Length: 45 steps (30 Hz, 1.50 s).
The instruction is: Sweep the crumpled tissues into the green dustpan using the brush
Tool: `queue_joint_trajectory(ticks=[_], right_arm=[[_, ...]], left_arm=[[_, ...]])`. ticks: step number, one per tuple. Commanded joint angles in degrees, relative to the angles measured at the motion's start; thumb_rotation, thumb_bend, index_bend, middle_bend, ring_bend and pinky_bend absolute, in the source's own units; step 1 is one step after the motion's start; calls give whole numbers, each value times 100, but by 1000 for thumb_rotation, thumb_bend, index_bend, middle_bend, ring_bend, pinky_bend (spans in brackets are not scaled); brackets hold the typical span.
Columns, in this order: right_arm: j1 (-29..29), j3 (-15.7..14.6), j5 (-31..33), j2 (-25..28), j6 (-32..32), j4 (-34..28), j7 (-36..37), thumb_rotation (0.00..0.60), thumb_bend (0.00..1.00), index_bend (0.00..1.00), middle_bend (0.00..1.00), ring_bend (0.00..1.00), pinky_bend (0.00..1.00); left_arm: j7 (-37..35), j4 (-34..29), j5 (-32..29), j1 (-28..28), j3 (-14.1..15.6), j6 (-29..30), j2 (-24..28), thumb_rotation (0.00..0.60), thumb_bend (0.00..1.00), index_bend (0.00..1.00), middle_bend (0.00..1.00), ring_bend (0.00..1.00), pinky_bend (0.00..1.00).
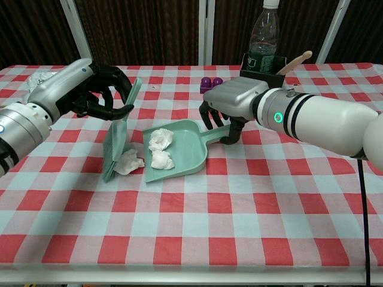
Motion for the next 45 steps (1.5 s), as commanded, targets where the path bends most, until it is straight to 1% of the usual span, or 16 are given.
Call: queue_joint_trajectory(ticks=[1, 7, 14, 20, 24, 30, 33, 35, 38, 39, 42, 45], right_arm=[[15, 25, 25, -21, -10, 8, 13, 600, 441, 662, 576, 385, 204], [22, 65, 69, -61, -30, 32, 90, 600, 451, 666, 577, 385, 204], [-18, 146, 108, -77, -88, 60, 345, 600, 472, 667, 578, 385, 204], [-59, 177, 89, -68, -144, 103, 558, 600, 472, 667, 578, 380, 204], [-100, 203, 40, -62, -142, 126, 711, 600, 468, 665, 578, 379, 204], [-147, 236, -17, -97, -162, 204, 910, 600, 468, 632, 568, 377, 204], [-165, 237, -34, -100, -186, 228, 974, 600, 470, 584, 554, 368, 204], [-174, 237, -27, -88, -210, 230, 1003, 600, 465, 523, 533, 347, 204], [-188, 236, 1, -65, -242, 226, 1035, 600, 440, 396, 465, 285, 202], [-193, 234, 10, -61, -243, 222, 1039, 600, 433, 371, 445, 268, 199], [-209, 226, 27, -48, -234, 200, 1048, 600, 390, 241, 358, 205, 187], [-220, 215, 31, -31, -218, 178, 1039, 600, 363, 170, 304, 170, 178]], left_arm=[[-99, 193, 49, -118, -118, -42, -197, 600, 547, 553, 559, 621, 899], [-257, 475, 163, -350, -296, -129, -491, 600, 548, 553, 559, 620, 899], [-342, 760, 241, -554, -396, -238, -708, 600, 550, 553, 559, 615, 896], [-566, 774, 171, -668, -531, -384, -795, 600, 550, 554, 558, 608, 890], [-591, 796, 105, -737, -626, -441, -850, 600, 550, 553, 558, 608, 889], [-625, 750, -26, -803, -746, -537, -882, 600, 550, 554, 558, 608, 890], [-606, 755, -29, -803, -743, -520, -886, 600, 550, 553, 557, 608, 890], [-592, 771, -11, -798, -735, -487, -882, 600, 550, 554, 557, 608, 890], [-566, 802, 36, -781, -711, -423, -855, 600, 550, 553, 556, 608, 889], [-565, 809, 54, -777, -702, -406, -842, 600, 550, 553, 556, 608, 889], [-563, 821, 129, -752, -650, -340, -805, 600, 550, 554, 556, 608, 889], [-568, 811, 185, -730, -605, -290, -782, 600, 550, 553, 556, 608, 889]])
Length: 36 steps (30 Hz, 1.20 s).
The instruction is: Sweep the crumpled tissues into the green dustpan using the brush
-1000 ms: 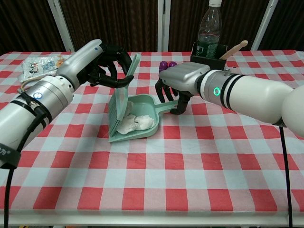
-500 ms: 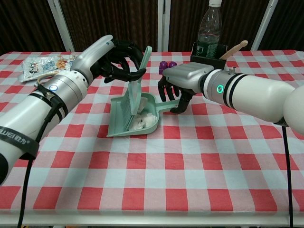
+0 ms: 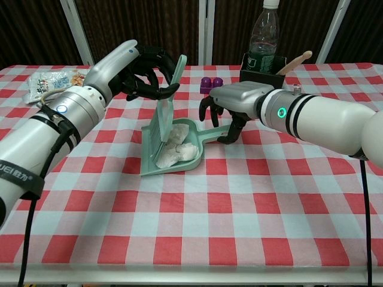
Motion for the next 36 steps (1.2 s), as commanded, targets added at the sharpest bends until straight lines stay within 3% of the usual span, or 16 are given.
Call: queue_joint_trajectory(ticks=[1, 9, 15, 19, 23, 29, 34, 36], right_arm=[[-7, -8, 1, 16, 14, -22, -9, 600, 354, 150, 288, 160, 174], [-108, -27, -151, 336, 253, -415, -49, 600, 327, 78, 216, 120, 154], [-357, -91, -413, 979, 636, -1030, -42, 600, 327, 76, 209, 109, 144], [-612, -195, -657, 1470, 935, -1454, 21, 600, 327, 73, 208, 107, 138], [-883, -323, -931, 1850, 1201, -1776, 145, 600, 327, 72, 209, 104, 135], [-1294, -545, -1347, 2265, 1542, -2083, 353, 600, 327, 72, 208, 99, 131], [-1611, -656, -1580, 2478, 1731, -2164, 624, 600, 327, 72, 208, 100, 129], [-1692, -674, -1634, 2543, 1765, -2174, 693, 600, 327, 72, 209, 99, 128]], left_arm=[[-5, -14, 52, 23, 39, 49, 24, 600, 550, 553, 556, 608, 889], [93, -231, 370, 208, 149, 488, 394, 600, 551, 553, 555, 608, 889], [527, -915, 523, 578, 314, 795, 1305, 600, 552, 553, 554, 608, 888], [1289, -1355, 300, 788, 446, 598, 2121, 600, 552, 553, 550, 608, 886], [2458, -1406, -203, 840, 548, 238, 2563, 600, 551, 552, 549, 608, 885], [3818, -1403, -1252, 642, 667, -564, 2671, 600, 550, 537, 519, 599, 885], [4410, -1130, -1767, 424, 686, -824, 2386, 600, 547, 518, 489, 585, 884], [4503, -1136, -1904, 364, 686, -917, 2332, 600, 517, 467, 470, 579, 884]])
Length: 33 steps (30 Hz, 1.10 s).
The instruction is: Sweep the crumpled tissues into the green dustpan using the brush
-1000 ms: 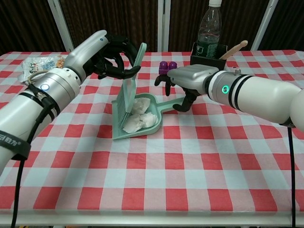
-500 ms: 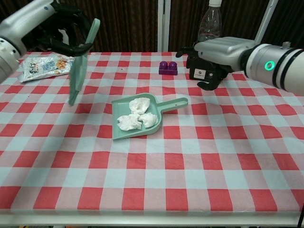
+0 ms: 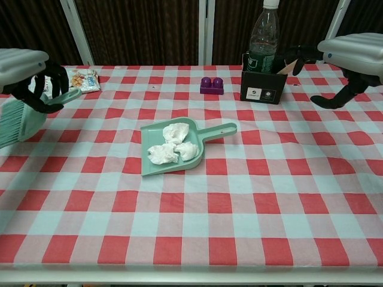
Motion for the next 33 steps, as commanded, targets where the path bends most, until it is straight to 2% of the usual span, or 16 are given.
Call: queue_joint_trajectory(ticks=[1, 7, 10, 14, 17, 20, 26, 28, 33], right_arm=[[-132, -41, -99, 106, 68, -32, 113, 600, 327, 72, 209, 98, 127], [-295, -48, -275, 230, 72, -55, 285, 600, 327, 67, 205, 90, 126], [-378, -59, -400, 289, 99, -100, 368, 600, 327, 57, 197, 87, 124], [-566, -76, -601, 448, 262, -203, 569, 600, 327, 51, 181, 69, 123], [-808, -115, -804, 607, 542, -315, 771, 600, 328, 44, 173, 54, 123], [-1135, -183, -975, 812, 890, -428, 1058, 600, 334, 40, 157, 21, 112], [-1935, -326, -1187, 1184, 1744, -420, 1610, 600, 336, 0, 61, 0, 8], [-2219, -362, -1264, 1264, 2046, -363, 1844, 600, 336, 0, 49, 0, 0], [-2796, -454, -1504, 1312, 2644, -161, 2297, 600, 336, 0, 49, 0, 0]], left_arm=[[193, 39, -272, -158, 33, -226, -129, 600, 502, 447, 466, 579, 884], [192, -127, -294, -207, 56, -196, -128, 600, 372, 323, 433, 558, 869], [79, -435, -324, -133, 37, -108, 51, 600, 281, 245, 372, 455, 825], [-634, -1013, -41, 198, -48, 261, 471, 600, 242, 221, 333, 390, 726], [-1300, -1317, 416, 561, -35, 702, 847, 600, 242, 222, 332, 366, 652], [-1608, -1332, 881, 917, 95, 1237, 1169, 600, 242, 223, 330, 331, 540], [-1408, -853, 1454, 1563, 551, 2100, 1591, 600, 243, 224, 253, 190, 275], [-1467, -787, 1511, 1790, 679, 2284, 1690, 600, 243, 223, 233, 169, 243], [-1640, -930, 1512, 2291, 895, 2642, 1858, 600, 242, 224, 233, 168, 237]])
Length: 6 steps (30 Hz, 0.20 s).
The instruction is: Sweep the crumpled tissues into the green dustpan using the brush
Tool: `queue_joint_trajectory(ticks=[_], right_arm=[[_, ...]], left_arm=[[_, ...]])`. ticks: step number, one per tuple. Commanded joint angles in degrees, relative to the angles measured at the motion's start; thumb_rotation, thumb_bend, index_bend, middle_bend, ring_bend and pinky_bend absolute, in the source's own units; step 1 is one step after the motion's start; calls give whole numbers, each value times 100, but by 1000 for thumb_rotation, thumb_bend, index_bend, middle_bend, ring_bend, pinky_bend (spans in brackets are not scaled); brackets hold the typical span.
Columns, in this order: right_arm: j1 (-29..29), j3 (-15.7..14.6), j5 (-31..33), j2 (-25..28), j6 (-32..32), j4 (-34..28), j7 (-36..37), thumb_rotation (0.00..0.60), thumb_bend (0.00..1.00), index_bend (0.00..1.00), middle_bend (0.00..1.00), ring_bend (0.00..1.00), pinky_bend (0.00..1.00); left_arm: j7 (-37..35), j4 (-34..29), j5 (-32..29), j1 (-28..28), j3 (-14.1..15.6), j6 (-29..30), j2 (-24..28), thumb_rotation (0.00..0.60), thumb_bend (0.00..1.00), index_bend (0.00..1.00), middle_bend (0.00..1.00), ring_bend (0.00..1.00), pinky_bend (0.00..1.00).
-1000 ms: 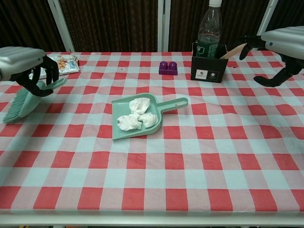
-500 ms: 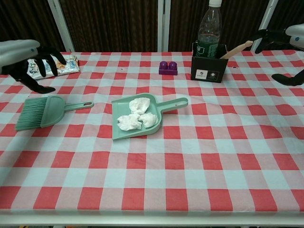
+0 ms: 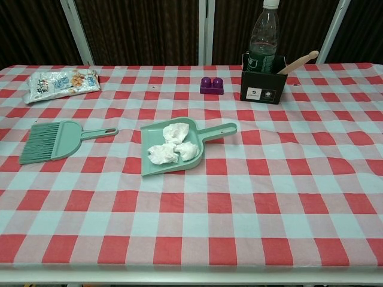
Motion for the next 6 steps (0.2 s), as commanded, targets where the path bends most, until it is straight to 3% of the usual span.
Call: queue_joint_trajectory(ticks=[1, 6], right_arm=[[-450, -109, -247, 71, 432, 180, 400, 600, 337, 0, 50, 0, 0], [-803, -190, -478, 31, 688, 273, 611, 600, 344, 0, 64, 0, 0]], left_arm=[[-121, -161, 8, 362, 184, 259, 157, 600, 243, 224, 233, 168, 237], [-72, -437, 130, 703, 308, 604, 190, 600, 243, 224, 233, 168, 237]])
